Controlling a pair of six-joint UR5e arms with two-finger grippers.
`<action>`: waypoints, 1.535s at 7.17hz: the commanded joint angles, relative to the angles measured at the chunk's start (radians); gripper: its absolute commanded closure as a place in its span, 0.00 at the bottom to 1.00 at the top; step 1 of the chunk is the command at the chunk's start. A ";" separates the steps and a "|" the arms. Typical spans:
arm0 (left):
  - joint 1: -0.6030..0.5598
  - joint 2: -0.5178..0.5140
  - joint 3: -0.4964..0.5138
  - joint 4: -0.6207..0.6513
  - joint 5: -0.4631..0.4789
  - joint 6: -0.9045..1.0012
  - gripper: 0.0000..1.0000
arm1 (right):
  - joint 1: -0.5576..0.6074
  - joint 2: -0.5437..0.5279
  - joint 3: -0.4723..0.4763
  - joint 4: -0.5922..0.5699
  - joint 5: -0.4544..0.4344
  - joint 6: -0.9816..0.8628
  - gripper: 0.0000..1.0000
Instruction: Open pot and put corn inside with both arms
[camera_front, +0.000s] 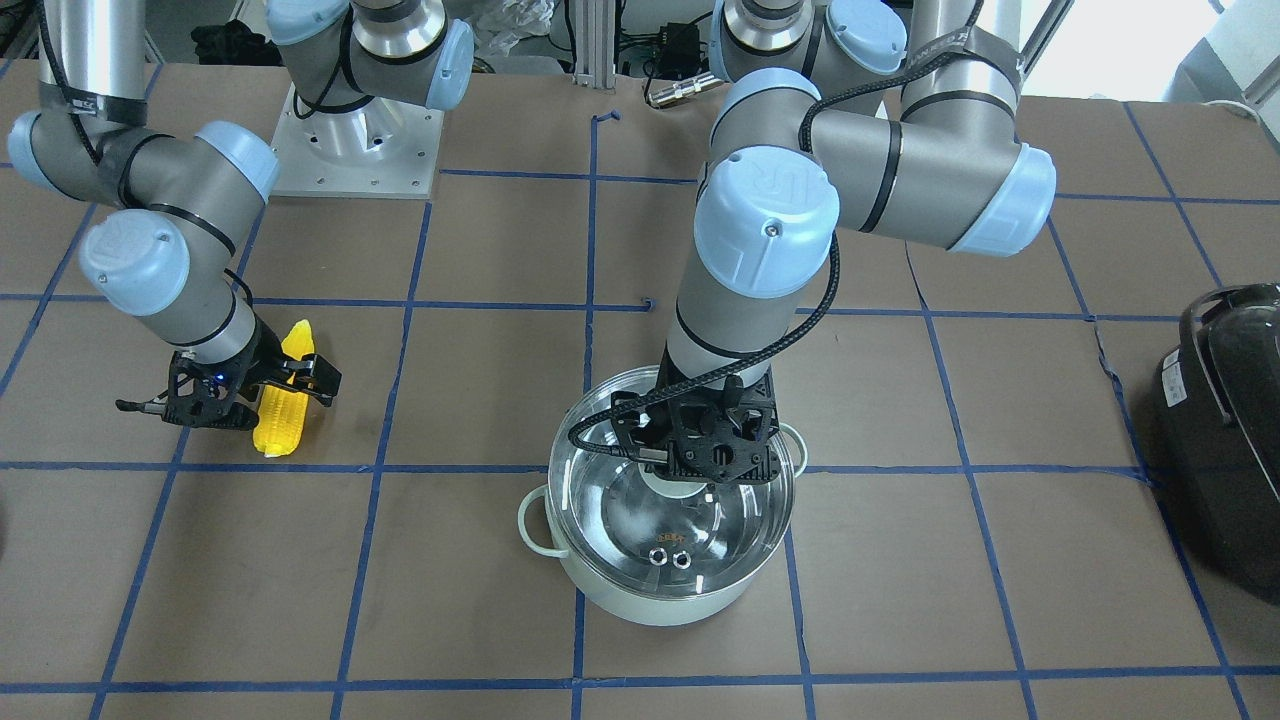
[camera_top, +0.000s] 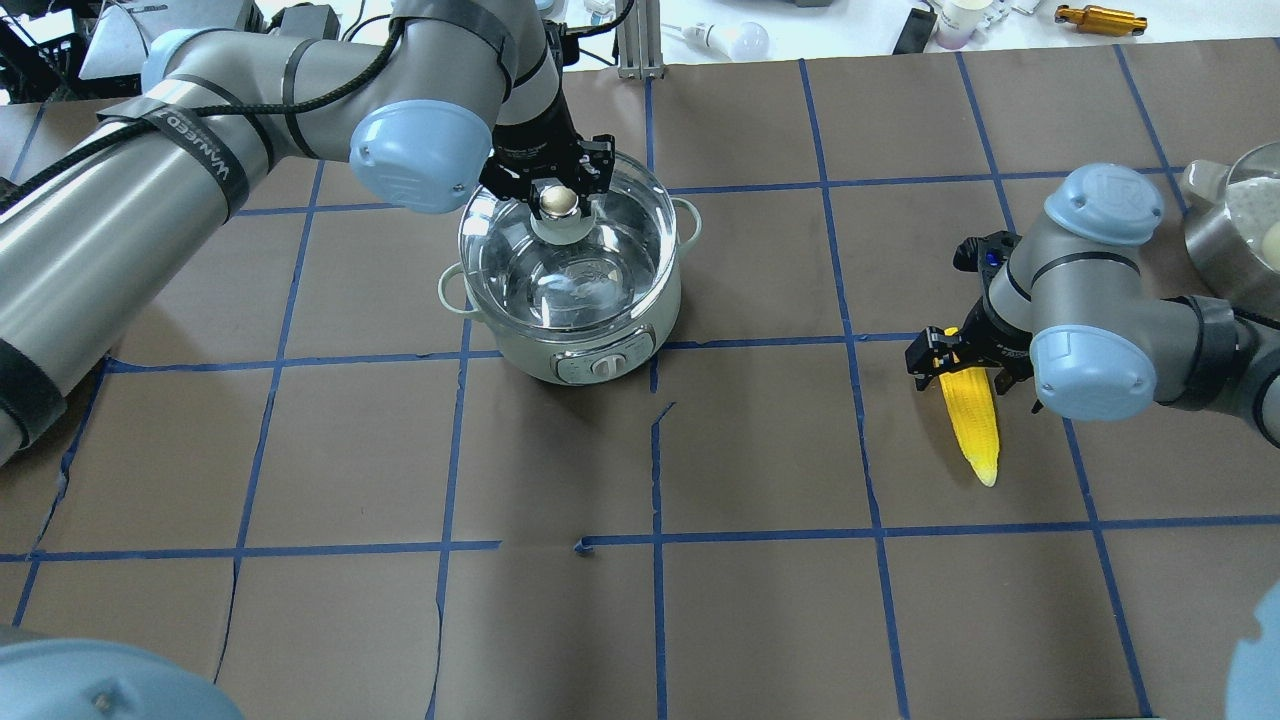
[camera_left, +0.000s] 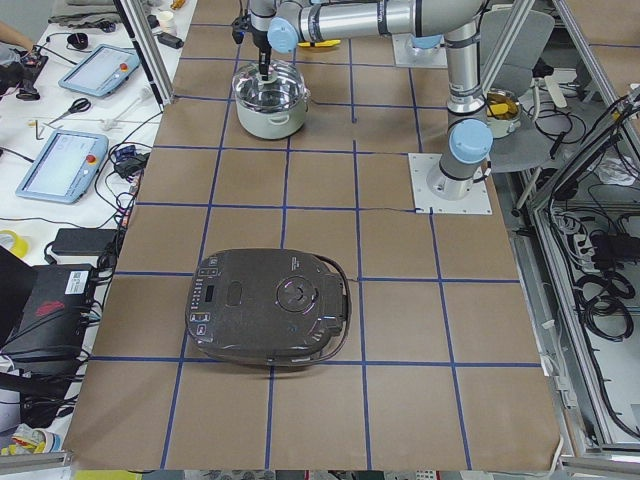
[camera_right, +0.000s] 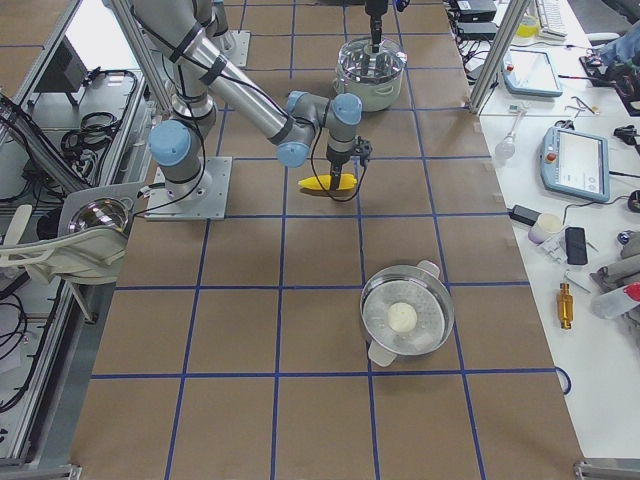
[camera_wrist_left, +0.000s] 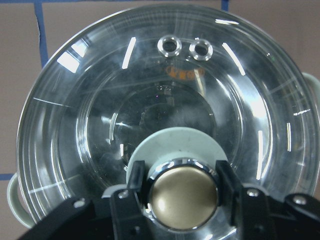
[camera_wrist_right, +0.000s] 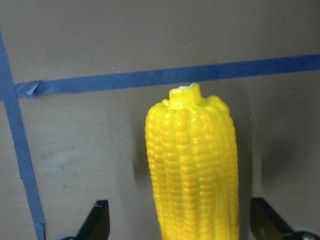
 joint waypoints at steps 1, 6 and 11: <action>0.068 0.053 0.087 -0.152 0.010 0.033 0.92 | 0.000 0.022 0.000 -0.041 -0.002 -0.021 0.46; 0.476 0.133 -0.154 -0.137 0.013 0.436 1.00 | 0.027 -0.001 -0.108 0.037 -0.035 0.011 1.00; 0.668 0.089 -0.383 0.183 0.030 0.604 1.00 | 0.442 0.100 -0.747 0.555 -0.046 0.567 1.00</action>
